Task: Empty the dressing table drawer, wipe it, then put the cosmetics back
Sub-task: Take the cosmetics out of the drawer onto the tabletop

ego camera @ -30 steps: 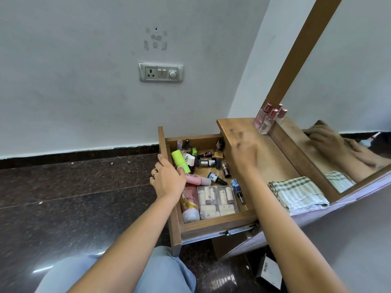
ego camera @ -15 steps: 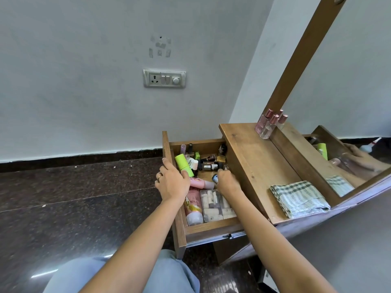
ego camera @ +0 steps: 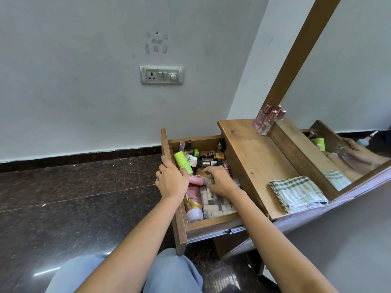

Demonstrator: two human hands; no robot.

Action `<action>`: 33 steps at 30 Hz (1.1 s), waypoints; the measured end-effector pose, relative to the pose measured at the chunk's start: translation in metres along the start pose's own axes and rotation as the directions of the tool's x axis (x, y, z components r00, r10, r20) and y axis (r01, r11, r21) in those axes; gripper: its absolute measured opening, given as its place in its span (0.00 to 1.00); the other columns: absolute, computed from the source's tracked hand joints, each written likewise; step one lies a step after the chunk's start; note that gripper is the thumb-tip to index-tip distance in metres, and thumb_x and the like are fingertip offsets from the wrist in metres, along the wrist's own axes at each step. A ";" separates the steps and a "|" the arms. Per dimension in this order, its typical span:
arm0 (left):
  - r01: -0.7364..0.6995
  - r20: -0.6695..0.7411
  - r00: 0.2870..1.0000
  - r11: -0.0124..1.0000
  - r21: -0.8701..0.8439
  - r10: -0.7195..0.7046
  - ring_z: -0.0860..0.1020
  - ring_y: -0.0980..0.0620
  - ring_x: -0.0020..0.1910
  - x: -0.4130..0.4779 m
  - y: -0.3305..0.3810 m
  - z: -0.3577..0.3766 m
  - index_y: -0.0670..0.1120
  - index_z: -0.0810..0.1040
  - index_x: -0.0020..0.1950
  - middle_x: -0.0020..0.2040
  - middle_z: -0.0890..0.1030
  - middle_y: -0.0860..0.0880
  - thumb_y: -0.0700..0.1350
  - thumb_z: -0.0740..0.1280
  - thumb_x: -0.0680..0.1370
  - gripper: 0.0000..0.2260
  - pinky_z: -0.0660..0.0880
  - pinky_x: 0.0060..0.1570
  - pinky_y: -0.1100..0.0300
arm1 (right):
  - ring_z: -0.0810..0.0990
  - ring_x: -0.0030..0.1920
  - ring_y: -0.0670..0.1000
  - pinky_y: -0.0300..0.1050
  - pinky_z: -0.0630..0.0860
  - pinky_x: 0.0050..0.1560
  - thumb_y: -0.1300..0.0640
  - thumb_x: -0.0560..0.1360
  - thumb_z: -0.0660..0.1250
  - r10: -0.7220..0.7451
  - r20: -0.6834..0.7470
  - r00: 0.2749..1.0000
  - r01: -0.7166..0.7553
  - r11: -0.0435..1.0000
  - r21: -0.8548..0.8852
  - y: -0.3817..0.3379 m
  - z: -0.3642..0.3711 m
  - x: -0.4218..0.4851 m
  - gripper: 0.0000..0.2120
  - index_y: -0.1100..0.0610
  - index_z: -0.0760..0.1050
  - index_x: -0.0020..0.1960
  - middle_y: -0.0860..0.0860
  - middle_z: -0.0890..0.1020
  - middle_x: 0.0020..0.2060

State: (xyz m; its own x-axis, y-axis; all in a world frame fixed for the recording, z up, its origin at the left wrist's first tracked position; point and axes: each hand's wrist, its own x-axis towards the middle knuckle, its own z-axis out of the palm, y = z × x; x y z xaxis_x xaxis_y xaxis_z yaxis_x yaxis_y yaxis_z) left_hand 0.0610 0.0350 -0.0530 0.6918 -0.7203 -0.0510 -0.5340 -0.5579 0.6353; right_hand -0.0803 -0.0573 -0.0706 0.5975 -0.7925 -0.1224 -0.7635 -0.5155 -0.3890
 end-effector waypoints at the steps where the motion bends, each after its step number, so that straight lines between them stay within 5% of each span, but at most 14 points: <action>1: 0.000 0.000 1.000 1.000 -0.005 0.000 0.70 0.37 0.64 -0.001 0.000 0.000 0.40 0.52 0.77 0.68 0.69 0.38 0.51 0.62 0.79 0.32 0.72 0.58 0.42 | 0.69 0.62 0.52 0.48 0.70 0.60 0.63 0.72 0.66 -0.025 0.063 0.998 0.026 0.999 -0.018 -0.003 -0.001 0.000 0.22 0.56 0.72 0.65 0.54 0.76 0.58; 6: 0.001 0.011 1.000 1.000 -0.014 -0.001 0.71 0.37 0.64 -0.004 0.003 -0.002 0.40 0.52 0.77 0.68 0.69 0.38 0.50 0.61 0.79 0.32 0.72 0.57 0.42 | 0.78 0.52 0.53 0.44 0.75 0.49 0.64 0.71 0.67 -0.013 0.098 0.995 0.013 1.000 -0.001 -0.012 -0.002 0.000 0.17 0.57 0.75 0.60 0.54 0.79 0.54; 11: -0.001 0.008 1.000 1.000 0.002 0.001 0.72 0.38 0.63 -0.001 0.000 -0.004 0.40 0.52 0.77 0.67 0.70 0.39 0.51 0.62 0.79 0.32 0.74 0.57 0.42 | 0.73 0.59 0.53 0.45 0.69 0.60 0.64 0.74 0.62 -0.052 0.062 0.997 0.054 0.998 -0.033 -0.012 -0.007 -0.007 0.16 0.58 0.72 0.61 0.55 0.75 0.58; 18: 0.009 0.008 1.000 1.000 0.002 -0.009 0.71 0.37 0.65 0.004 -0.012 -0.008 0.40 0.52 0.77 0.69 0.69 0.38 0.51 0.61 0.80 0.31 0.73 0.57 0.42 | 0.75 0.57 0.51 0.43 0.72 0.59 0.61 0.75 0.65 -0.051 -0.191 0.980 0.069 0.993 0.092 -0.011 -0.024 -0.024 0.18 0.59 0.72 0.65 0.54 0.77 0.58; 23: 0.005 -0.005 1.000 1.000 -0.030 -0.005 0.71 0.37 0.63 0.003 -0.016 -0.010 0.40 0.53 0.76 0.67 0.70 0.38 0.51 0.61 0.80 0.30 0.74 0.56 0.42 | 0.78 0.52 0.46 0.39 0.75 0.52 0.59 0.74 0.68 0.063 -0.427 0.902 0.042 0.972 0.232 -0.023 -0.049 -0.029 0.19 0.57 0.73 0.65 0.50 0.79 0.56; 27: -0.001 -0.011 1.000 1.000 -0.030 0.001 0.71 0.36 0.63 0.002 -0.017 -0.011 0.40 0.53 0.76 0.67 0.70 0.37 0.50 0.61 0.80 0.30 0.73 0.55 0.42 | 0.78 0.40 0.40 0.35 0.78 0.36 0.60 0.76 0.67 0.283 -0.490 0.825 -0.047 0.897 0.440 -0.019 -0.089 -0.028 0.15 0.55 0.73 0.61 0.46 0.79 0.49; 33: -0.001 -0.012 1.000 0.999 -0.036 0.000 0.71 0.35 0.63 -0.001 -0.016 -0.013 0.40 0.54 0.76 0.66 0.70 0.36 0.50 0.60 0.80 0.29 0.72 0.55 0.41 | 0.78 0.49 0.51 0.46 0.79 0.46 0.57 0.73 0.67 0.424 -0.576 0.699 -0.174 0.882 0.439 0.021 -0.152 -0.026 0.14 0.59 0.74 0.57 0.54 0.80 0.52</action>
State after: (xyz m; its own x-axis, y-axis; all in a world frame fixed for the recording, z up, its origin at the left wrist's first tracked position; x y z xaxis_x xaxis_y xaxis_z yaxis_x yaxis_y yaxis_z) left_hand 0.0752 0.0501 -0.0536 0.6976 -0.7153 -0.0412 -0.5168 -0.5422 0.6625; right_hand -0.1490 -0.0965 0.0635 -0.0476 -0.9603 0.2749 -0.6692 -0.1737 -0.7225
